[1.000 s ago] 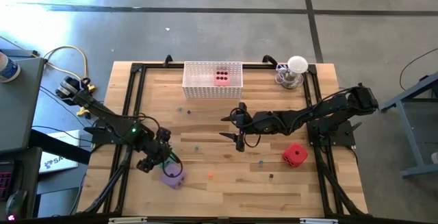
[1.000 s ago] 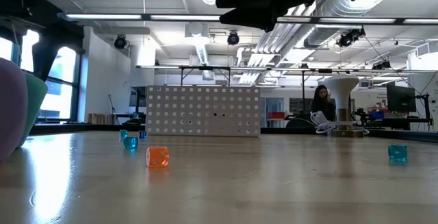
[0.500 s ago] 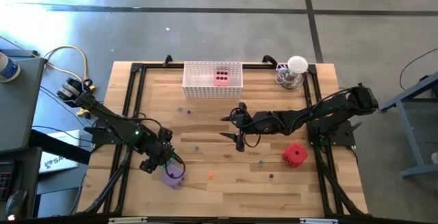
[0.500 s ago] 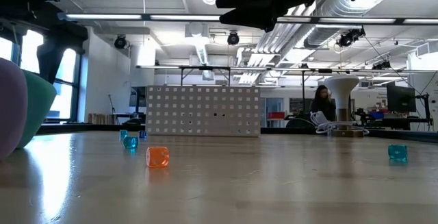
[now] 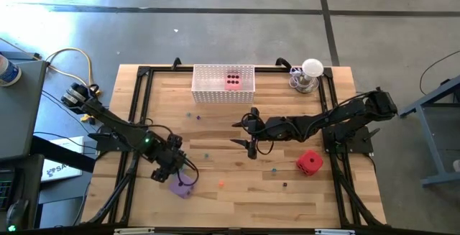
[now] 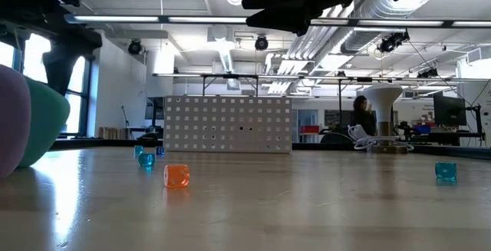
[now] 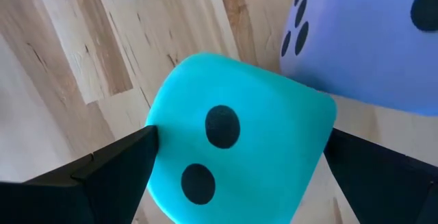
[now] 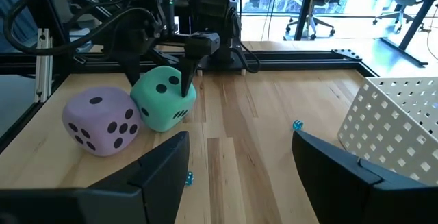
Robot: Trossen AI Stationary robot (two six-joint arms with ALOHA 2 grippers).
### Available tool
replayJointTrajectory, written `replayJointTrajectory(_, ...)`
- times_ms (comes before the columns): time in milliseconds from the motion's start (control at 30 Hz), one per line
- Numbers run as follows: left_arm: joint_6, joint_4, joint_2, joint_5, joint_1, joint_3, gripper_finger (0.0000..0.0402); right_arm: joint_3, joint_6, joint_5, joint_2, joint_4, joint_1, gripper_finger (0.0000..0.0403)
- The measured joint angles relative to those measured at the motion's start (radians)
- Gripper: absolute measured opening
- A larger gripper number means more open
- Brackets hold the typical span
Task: Pick & Place Dice
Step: Put the large light green dice into the white basket
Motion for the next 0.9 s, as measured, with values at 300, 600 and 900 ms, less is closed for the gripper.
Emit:
replayJointTrajectory(300,-0.131,0.046,0.003,-0.044,0.005,-0.003,0.0399,0.000,0.000,0.000,0.000,0.000,0.000,0.0250)
replayJointTrajectory(600,-0.173,0.104,0.002,0.014,0.095,-0.036,0.0399,0.000,0.000,0.000,0.000,0.000,0.000,0.0250)
replayJointTrajectory(900,-0.024,0.102,0.002,0.186,0.195,-0.039,0.0399,0.000,0.000,0.000,0.000,0.000,0.000,0.0250)
